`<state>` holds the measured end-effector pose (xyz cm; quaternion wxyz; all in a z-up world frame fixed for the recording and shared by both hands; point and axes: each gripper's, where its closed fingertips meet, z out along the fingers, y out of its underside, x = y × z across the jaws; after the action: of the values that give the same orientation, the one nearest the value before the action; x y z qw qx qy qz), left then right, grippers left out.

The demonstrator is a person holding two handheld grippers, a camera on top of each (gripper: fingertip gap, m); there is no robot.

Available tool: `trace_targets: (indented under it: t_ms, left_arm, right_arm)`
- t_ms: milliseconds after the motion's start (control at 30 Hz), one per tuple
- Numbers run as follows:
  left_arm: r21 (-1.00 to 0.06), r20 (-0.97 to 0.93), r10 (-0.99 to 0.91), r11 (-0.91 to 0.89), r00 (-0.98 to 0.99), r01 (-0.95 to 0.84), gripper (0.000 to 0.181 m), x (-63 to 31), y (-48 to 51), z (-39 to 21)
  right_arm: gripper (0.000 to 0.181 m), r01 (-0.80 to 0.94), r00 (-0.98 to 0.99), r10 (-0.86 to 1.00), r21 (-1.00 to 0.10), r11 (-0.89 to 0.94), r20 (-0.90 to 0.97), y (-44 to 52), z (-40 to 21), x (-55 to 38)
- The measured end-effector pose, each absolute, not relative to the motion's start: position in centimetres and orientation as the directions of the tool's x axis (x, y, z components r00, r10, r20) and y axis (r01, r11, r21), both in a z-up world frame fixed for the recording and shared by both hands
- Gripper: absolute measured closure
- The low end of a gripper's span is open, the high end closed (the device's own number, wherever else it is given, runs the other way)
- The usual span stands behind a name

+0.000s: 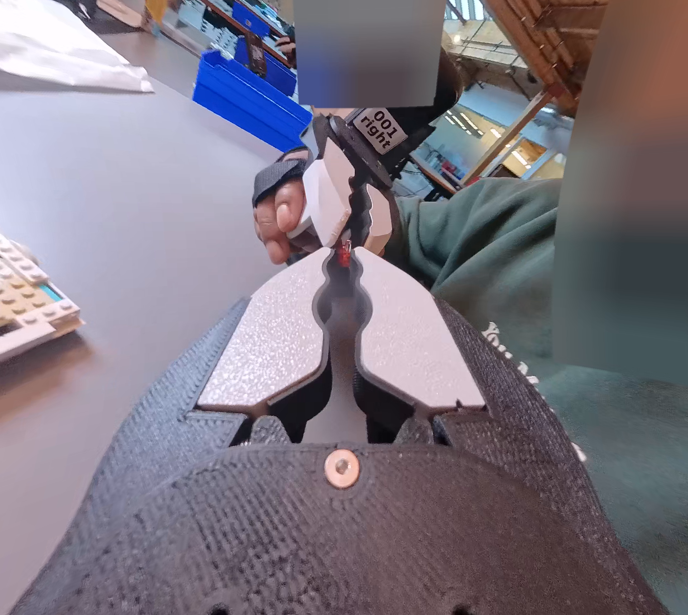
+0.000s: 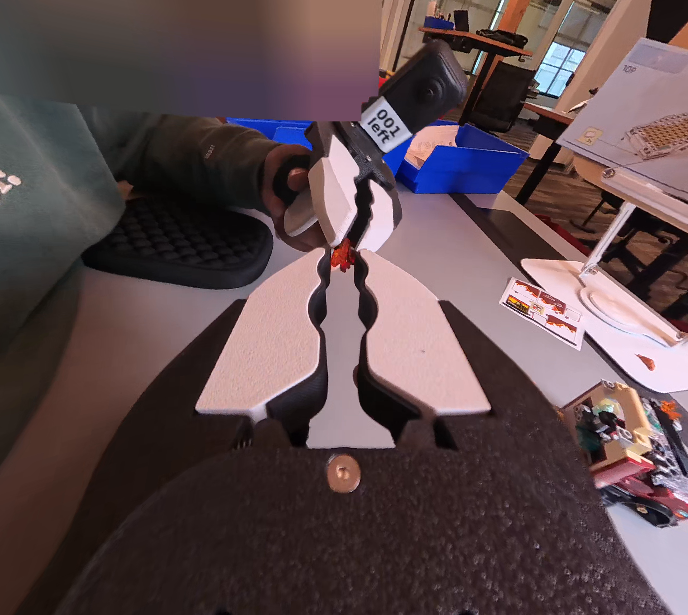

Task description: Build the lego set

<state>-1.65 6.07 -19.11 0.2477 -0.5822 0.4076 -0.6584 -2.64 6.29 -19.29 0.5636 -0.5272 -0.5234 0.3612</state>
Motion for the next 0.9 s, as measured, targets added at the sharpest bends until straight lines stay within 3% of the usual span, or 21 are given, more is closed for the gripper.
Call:
trace_targets:
  t_ms: [167, 433, 733, 900]
  left_arm:
    - [-0.763, 0.646, -0.728, -0.609, -0.230, -0.215, 0.174, -1.7, 5.4, -19.6]
    - [-0.768, 0.638, -0.733, -0.589, -0.235, -0.250, 0.174, -1.8, 4.9, -19.9]
    - [-0.952, 0.227, -0.968, -0.197, -0.106, -0.236, 0.174, -1.6, 5.4, -19.8]
    - [-0.966, -0.005, -0.999, 0.019, -0.053, -0.257, 0.174, -1.5, 5.4, -19.7]
  right_arm:
    - [0.171, 0.195, 0.141, 0.962, -0.959, 0.205, 0.234, 5.6, -19.8, -2.6]
    - [0.171, 0.190, 0.088, 0.984, -0.972, 0.135, 0.154, 5.2, -20.1, -2.7]
    - [0.173, 0.125, 0.045, 0.995, -0.988, -0.094, -0.089, 5.5, -19.9, -2.5]
    - [0.173, 0.112, 0.051, 0.997, -0.992, -0.065, -0.060, 5.5, -19.7, -2.4]
